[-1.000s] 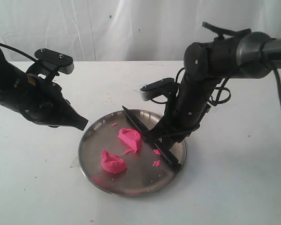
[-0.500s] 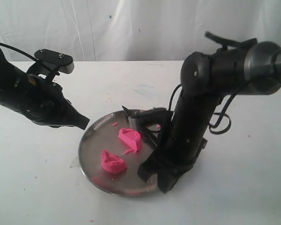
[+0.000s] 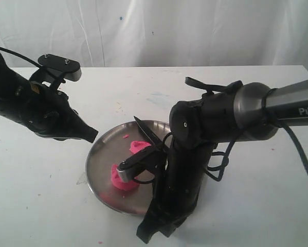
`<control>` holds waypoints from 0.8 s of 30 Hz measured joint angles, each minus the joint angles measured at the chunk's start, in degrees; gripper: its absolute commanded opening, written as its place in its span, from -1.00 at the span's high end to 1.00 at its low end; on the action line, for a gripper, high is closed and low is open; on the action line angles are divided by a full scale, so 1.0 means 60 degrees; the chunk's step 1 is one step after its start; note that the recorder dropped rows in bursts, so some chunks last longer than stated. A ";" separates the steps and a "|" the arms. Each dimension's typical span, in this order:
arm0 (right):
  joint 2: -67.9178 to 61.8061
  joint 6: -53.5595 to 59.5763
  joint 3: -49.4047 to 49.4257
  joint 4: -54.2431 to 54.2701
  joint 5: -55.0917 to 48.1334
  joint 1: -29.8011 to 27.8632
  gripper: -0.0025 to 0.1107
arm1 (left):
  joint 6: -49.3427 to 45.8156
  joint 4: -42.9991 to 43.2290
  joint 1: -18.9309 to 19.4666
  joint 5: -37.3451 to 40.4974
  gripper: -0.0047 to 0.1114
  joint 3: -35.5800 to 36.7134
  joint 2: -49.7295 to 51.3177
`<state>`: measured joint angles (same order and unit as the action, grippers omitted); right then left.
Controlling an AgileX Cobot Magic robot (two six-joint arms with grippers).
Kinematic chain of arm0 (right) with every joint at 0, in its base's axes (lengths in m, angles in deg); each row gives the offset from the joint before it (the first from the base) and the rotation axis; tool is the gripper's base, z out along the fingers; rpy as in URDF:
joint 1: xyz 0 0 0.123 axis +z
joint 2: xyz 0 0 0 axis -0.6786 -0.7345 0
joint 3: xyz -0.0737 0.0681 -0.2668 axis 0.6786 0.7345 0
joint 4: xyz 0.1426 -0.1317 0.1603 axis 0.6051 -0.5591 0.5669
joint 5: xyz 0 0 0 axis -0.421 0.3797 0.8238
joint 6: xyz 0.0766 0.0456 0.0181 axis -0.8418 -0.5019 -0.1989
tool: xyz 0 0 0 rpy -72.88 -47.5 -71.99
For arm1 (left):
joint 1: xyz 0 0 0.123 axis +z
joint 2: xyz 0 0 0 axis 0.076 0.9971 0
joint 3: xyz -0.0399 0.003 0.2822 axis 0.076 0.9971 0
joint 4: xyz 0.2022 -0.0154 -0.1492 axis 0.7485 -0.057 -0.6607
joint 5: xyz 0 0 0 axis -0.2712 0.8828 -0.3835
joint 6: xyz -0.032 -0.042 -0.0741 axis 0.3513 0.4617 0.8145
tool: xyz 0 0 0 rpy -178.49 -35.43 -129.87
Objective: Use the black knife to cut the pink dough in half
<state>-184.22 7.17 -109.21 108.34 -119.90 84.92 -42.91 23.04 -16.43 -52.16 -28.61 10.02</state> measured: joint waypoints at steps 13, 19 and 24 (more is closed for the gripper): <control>-0.0367 -0.0279 0.0000 -0.0552 0.1932 0.0017 0.96 | -0.0154 0.0000 0.0000 0.0017 0.92 0.0000 0.0000; -0.0405 -0.0760 0.0000 -0.1740 0.3146 0.0017 0.96 | -0.0154 0.0000 0.0000 0.0017 0.92 0.0000 0.0000; -0.0453 -0.0860 0.0000 -0.1997 0.3702 0.0017 0.96 | -0.0154 0.0000 0.0000 0.0017 0.92 0.0000 0.0000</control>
<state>-186.94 2.02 -109.21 96.35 -97.69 85.02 -43.83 23.04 -16.43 -52.06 -28.61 10.02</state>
